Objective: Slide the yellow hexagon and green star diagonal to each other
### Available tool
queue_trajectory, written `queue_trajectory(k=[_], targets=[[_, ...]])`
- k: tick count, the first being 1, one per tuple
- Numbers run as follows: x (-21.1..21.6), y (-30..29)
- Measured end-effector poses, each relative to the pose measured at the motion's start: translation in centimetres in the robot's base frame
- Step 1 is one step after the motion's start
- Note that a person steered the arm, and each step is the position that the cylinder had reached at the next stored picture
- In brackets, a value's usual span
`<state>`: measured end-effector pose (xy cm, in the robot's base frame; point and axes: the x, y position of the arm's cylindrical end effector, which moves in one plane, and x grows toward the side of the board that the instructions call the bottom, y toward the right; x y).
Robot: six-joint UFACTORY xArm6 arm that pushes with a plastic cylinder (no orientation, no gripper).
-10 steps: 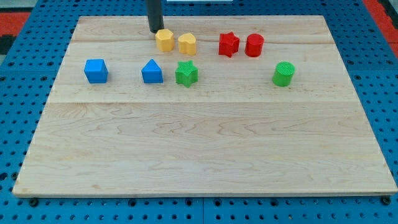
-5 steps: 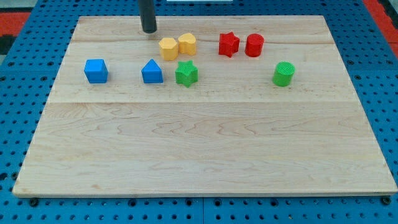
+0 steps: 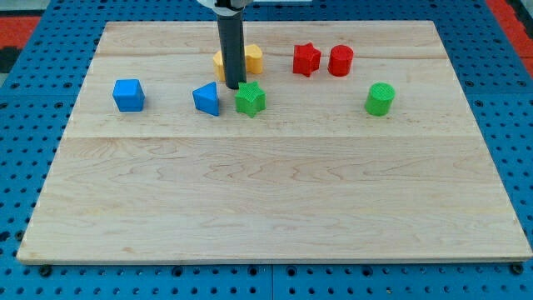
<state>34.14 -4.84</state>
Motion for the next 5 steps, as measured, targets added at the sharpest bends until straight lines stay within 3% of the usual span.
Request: queue_trajectory(k=[3, 4, 5], targets=[[-2.2, -3.3], [0.9, 3.4], [0.9, 10.9]])
